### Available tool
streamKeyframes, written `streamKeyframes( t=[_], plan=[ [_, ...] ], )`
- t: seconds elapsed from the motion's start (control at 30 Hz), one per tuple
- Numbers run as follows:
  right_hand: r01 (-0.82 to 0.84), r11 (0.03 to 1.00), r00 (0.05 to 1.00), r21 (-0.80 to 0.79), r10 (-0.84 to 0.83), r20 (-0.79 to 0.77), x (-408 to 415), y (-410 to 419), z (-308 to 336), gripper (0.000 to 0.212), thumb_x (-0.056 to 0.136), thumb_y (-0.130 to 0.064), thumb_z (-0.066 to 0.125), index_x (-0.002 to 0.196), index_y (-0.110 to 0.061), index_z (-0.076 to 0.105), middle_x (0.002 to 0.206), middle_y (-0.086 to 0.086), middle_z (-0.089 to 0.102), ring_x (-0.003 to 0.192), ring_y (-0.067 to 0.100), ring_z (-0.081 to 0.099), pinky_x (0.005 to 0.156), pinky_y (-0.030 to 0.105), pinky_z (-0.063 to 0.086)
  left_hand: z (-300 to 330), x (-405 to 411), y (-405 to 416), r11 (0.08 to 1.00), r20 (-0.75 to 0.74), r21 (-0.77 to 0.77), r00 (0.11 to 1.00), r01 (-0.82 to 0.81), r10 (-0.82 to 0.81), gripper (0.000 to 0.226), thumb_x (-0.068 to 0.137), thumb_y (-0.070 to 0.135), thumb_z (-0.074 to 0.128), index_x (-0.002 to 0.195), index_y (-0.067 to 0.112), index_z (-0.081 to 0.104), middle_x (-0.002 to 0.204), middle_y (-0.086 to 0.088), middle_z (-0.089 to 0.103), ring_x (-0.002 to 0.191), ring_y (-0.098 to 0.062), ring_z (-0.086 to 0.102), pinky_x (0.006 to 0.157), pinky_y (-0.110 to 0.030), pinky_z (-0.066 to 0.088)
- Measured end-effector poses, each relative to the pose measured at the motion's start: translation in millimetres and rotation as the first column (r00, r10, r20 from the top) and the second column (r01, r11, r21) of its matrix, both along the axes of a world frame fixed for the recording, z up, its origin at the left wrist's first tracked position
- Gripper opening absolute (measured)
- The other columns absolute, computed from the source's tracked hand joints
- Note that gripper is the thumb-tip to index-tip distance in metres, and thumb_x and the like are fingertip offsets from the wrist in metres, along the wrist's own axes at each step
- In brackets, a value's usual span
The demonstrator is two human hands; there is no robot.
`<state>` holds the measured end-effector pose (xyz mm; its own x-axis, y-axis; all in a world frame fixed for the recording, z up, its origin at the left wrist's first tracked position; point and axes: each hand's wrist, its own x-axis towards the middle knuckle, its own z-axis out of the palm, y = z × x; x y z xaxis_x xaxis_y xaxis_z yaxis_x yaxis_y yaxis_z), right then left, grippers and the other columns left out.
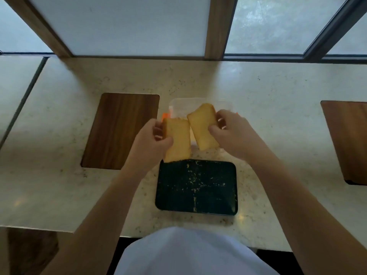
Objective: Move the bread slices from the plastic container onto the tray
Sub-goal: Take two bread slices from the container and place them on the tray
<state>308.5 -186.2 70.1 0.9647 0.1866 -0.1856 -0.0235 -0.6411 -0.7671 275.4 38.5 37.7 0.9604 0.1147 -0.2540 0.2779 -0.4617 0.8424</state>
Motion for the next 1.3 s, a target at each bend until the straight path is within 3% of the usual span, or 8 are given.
streamKeyframes(
  t=[0.07, 0.17, 0.3, 0.47, 0.7, 0.9, 1.07, 1.3],
  plan=[
    [0.010, 0.999, 0.998, 0.054, -0.007, -0.068, -26, -1, -16, 0.005, 0.095, -0.026, 0.058, 0.099, -0.027, 0.056, 0.088, -0.011, 0.062, 0.071, 0.006, 0.063, 0.054, 0.015, 0.056, -11, -29, 9, 0.998, -0.047, -0.044, 0.998, -0.033, 0.031, 0.023, 0.086, 0.023, 0.071, 0.101, 0.031, 0.056, 0.104, 0.007, 0.063, 0.090, -0.010, 0.064, 0.070, -0.029, 0.055],
    [0.032, 0.996, 0.965, 0.084, -0.009, -0.262, -54, -2, -56, 0.005, 0.095, -0.030, 0.059, 0.094, -0.034, 0.055, 0.096, -0.006, 0.065, 0.082, 0.013, 0.067, 0.069, 0.036, 0.064, -43, -65, 22, 0.986, -0.175, -0.099, 0.978, -0.136, 0.117, 0.024, 0.087, 0.018, 0.071, 0.098, 0.032, 0.056, 0.104, 0.003, 0.063, 0.092, -0.012, 0.063, 0.070, -0.029, 0.052],
    [-0.054, 0.993, 0.912, -0.100, 0.008, -0.410, -65, 7, -108, 0.016, 0.092, -0.031, 0.060, 0.105, -0.023, 0.065, 0.095, 0.001, 0.069, 0.082, 0.020, 0.069, 0.075, 0.047, 0.062, -86, -103, 39, 0.932, -0.378, -0.193, 0.899, -0.309, 0.220, 0.030, 0.089, 0.013, 0.069, 0.112, 0.025, 0.055, 0.113, -0.001, 0.060, 0.100, -0.020, 0.060, 0.083, -0.043, 0.055],
    [-0.145, 0.979, 0.856, -0.144, 0.051, -0.515, -47, 35, -143, 0.042, 0.094, -0.032, 0.062, 0.132, -0.015, 0.061, 0.091, -0.009, 0.061, 0.080, 0.012, 0.065, 0.073, 0.036, 0.062, -106, -120, 54, 0.929, -0.333, -0.148, 0.902, -0.339, 0.276, 0.038, 0.087, 0.015, 0.069, 0.119, 0.028, 0.053, 0.110, 0.006, 0.060, 0.101, -0.015, 0.060, 0.079, -0.037, 0.054],
    [-0.235, 0.967, 0.792, -0.101, 0.130, -0.597, -24, 64, -170, 0.040, 0.100, -0.039, 0.051, 0.133, -0.019, 0.061, 0.096, -0.012, 0.059, 0.086, 0.009, 0.059, 0.063, 0.025, 0.052, -109, -121, 65, 0.939, -0.246, -0.107, 0.924, -0.327, 0.294, 0.033, 0.086, 0.021, 0.070, 0.111, 0.035, 0.054, 0.107, 0.010, 0.061, 0.096, -0.011, 0.061, 0.073, -0.032, 0.053],
    [-0.302, 0.922, 0.861, -0.244, 0.153, -0.486, -11, 78, -183, 0.034, 0.097, -0.040, 0.053, 0.117, -0.017, 0.068, 0.089, -0.002, 0.067, 0.081, 0.018, 0.064, 0.064, 0.031, 0.050, -112, -117, 72, 0.952, -0.235, -0.064, 0.932, -0.300, 0.278, 0.029, 0.086, 0.022, 0.071, 0.105, 0.037, 0.054, 0.101, 0.012, 0.063, 0.092, -0.006, 0.062, 0.070, -0.027, 0.051],
    [-0.449, 0.750, 0.886, -0.486, 0.305, -0.349, -17, 85, -182, 0.052, 0.092, -0.046, 0.054, 0.136, -0.017, 0.053, 0.122, 0.007, 0.063, 0.104, 0.027, 0.062, 0.073, 0.036, 0.051, -116, -113, 72, 0.965, -0.235, -0.022, 0.940, -0.260, 0.248, 0.029, 0.088, 0.021, 0.068, 0.112, 0.031, 0.055, 0.100, 0.013, 0.062, 0.089, -0.005, 0.061, 0.067, -0.023, 0.047],
    [-0.407, 0.653, 0.886, -0.638, 0.452, -0.103, -47, 78, -177, 0.068, 0.079, -0.060, 0.063, 0.129, -0.015, 0.051, 0.127, 0.011, 0.055, 0.116, 0.033, 0.051, 0.088, 0.043, 0.048, -119, -107, 70, 0.980, -0.193, 0.005, 0.962, -0.199, 0.196, 0.030, 0.087, 0.014, 0.067, 0.112, 0.027, 0.057, 0.096, 0.013, 0.062, 0.085, -0.003, 0.061, 0.064, -0.017, 0.042]
  ],
)
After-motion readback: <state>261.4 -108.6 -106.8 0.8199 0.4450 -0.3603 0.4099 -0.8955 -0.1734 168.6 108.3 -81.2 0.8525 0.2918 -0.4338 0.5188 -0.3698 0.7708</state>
